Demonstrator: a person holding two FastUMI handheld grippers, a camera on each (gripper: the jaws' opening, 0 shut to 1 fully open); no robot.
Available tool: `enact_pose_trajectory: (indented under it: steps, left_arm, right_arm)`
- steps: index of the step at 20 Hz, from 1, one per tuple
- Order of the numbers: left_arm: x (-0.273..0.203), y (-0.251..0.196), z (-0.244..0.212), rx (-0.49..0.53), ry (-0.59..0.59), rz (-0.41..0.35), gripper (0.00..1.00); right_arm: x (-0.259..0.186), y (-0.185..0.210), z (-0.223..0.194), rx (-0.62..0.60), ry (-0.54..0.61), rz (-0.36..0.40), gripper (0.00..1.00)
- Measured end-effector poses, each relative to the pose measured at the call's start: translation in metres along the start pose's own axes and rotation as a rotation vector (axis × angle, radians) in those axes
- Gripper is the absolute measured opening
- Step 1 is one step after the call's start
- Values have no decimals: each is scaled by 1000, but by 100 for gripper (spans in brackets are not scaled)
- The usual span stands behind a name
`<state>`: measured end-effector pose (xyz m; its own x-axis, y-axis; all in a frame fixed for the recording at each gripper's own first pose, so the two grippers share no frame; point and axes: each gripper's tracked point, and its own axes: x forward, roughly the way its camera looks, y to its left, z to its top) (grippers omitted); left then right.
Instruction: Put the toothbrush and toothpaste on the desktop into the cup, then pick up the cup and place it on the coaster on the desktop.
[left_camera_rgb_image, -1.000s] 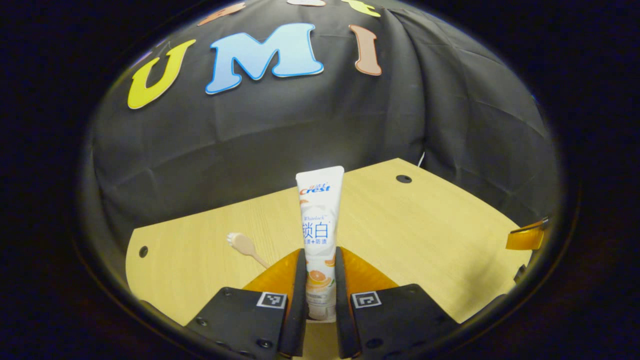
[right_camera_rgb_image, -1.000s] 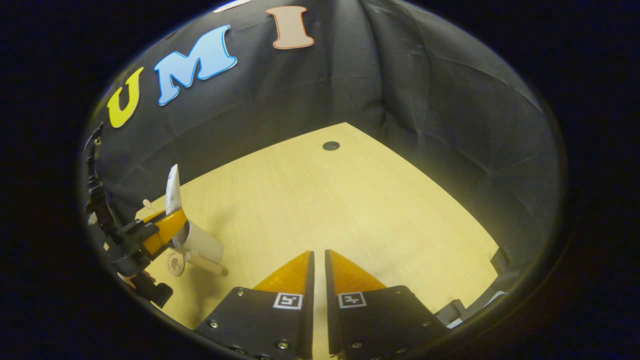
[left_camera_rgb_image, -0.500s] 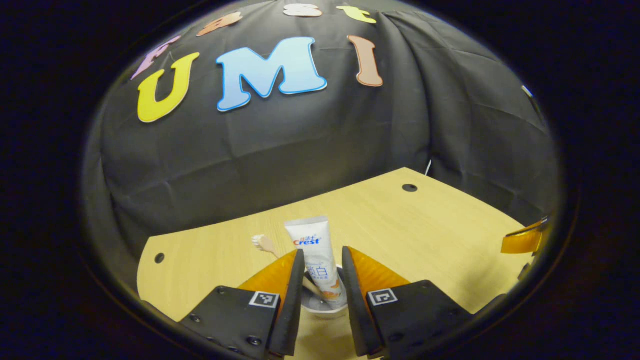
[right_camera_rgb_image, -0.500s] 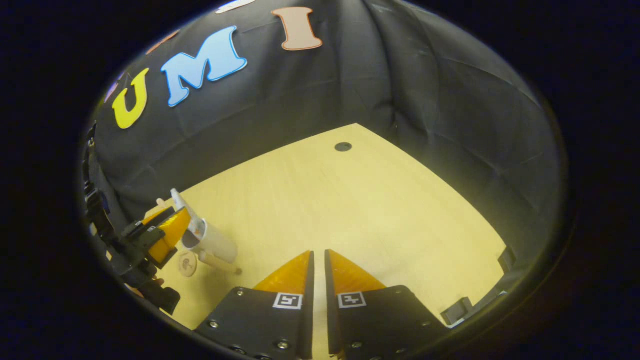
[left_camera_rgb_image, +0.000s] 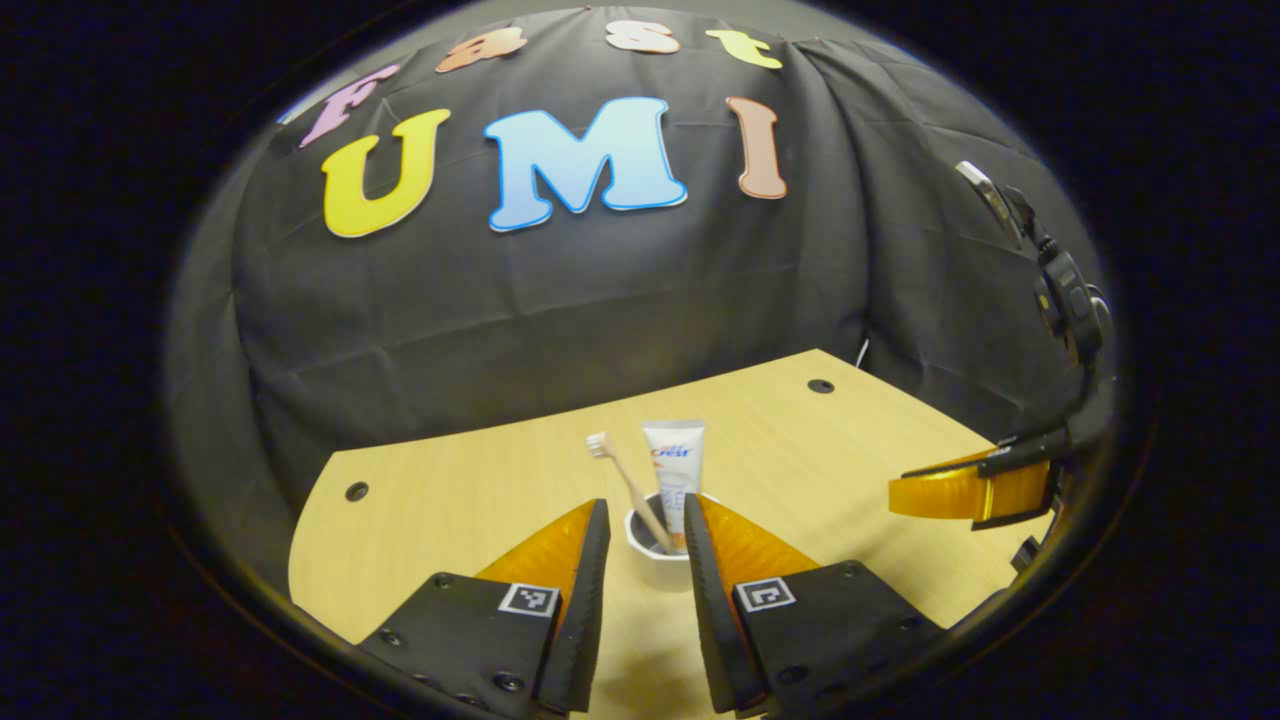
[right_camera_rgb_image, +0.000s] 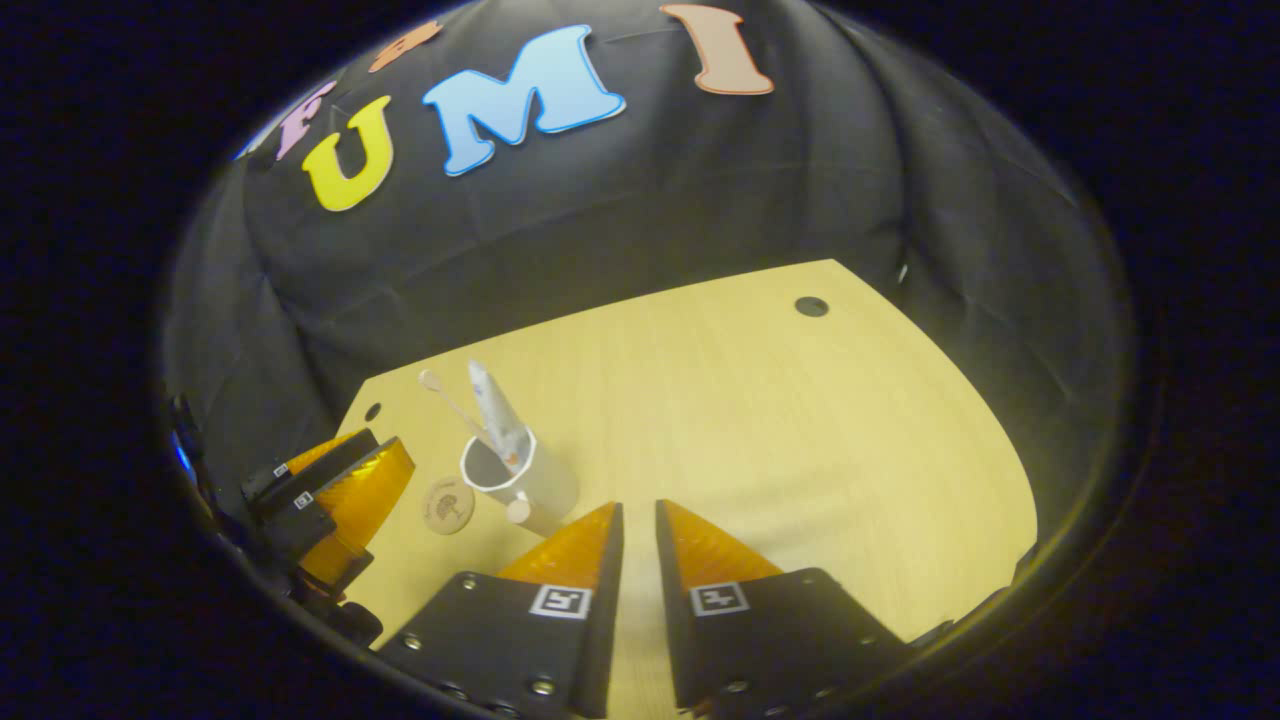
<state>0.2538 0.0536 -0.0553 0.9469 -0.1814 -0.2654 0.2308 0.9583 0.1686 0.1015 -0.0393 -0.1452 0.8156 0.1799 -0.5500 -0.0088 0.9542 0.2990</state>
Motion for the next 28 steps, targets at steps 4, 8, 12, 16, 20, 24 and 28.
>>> enact_pose_trajectory:
  steps: [4, 8, 12, 16, 20, 24, 28]
  left_arm:
    - [-27, 40, -30, -32, 44, 71, 50]
    - [-52, 79, -54, -68, 79, 153, 50]
    - [-74, 108, -73, -95, 107, 219, 50]
    - [-88, 129, -87, -122, 132, 268, 50]
    - [-101, 142, -100, -148, 152, 309, 50]
    - [-101, 152, -105, -164, 164, 331, 50]
    - [-95, 157, -108, -163, 177, 333, 50]
  right_arm:
    - [13, 27, 3, -62, 43, 53, 38]
    - [31, 48, -6, -156, 121, 85, 37]
    - [52, 60, -21, -289, 225, 93, 36]
    - [65, 73, -32, -348, 300, 117, 36]
    - [72, 80, -31, -349, 333, 140, 36]
    - [78, 81, -32, -366, 366, 126, 52]
    - [93, 89, -44, -376, 405, 130, 52]
